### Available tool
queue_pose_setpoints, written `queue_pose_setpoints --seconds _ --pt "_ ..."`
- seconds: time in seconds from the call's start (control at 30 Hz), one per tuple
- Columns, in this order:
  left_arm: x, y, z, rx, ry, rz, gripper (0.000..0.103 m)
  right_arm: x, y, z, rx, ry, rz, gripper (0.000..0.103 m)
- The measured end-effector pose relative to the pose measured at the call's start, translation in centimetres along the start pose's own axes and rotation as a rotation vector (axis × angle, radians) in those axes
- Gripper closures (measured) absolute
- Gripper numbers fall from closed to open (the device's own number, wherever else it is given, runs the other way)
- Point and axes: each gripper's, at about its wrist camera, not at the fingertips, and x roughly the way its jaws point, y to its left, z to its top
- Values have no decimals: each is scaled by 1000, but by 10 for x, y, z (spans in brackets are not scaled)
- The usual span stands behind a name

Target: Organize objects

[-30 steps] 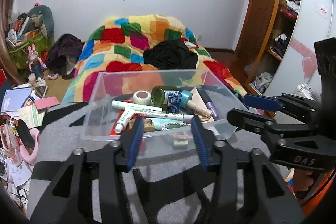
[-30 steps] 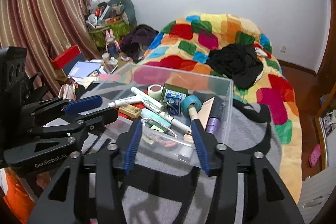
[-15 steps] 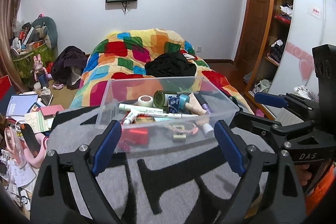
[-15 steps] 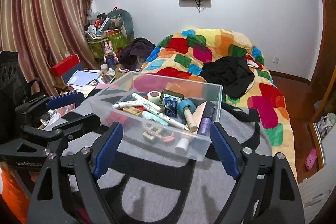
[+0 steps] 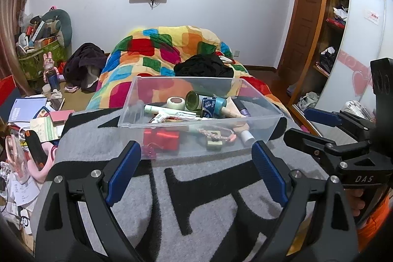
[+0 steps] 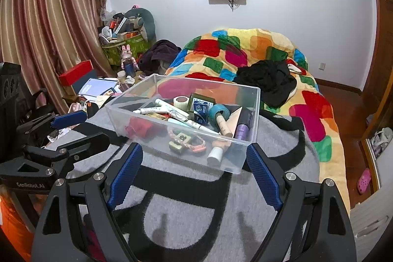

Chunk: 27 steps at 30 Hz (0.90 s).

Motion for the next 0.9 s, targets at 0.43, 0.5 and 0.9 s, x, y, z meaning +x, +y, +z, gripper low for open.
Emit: queue_pose_setpoints --seconds 0.43,0.5,0.9 --pt "-1 0 0 -4 -1 4 11 2 4 -4 -1 7 6 18" --pt "0 0 1 -5 -1 4 11 2 4 -4 0 7 7 18" --pt "-1 0 1 -4 -4 4 11 2 4 -6 2 9 9 18"
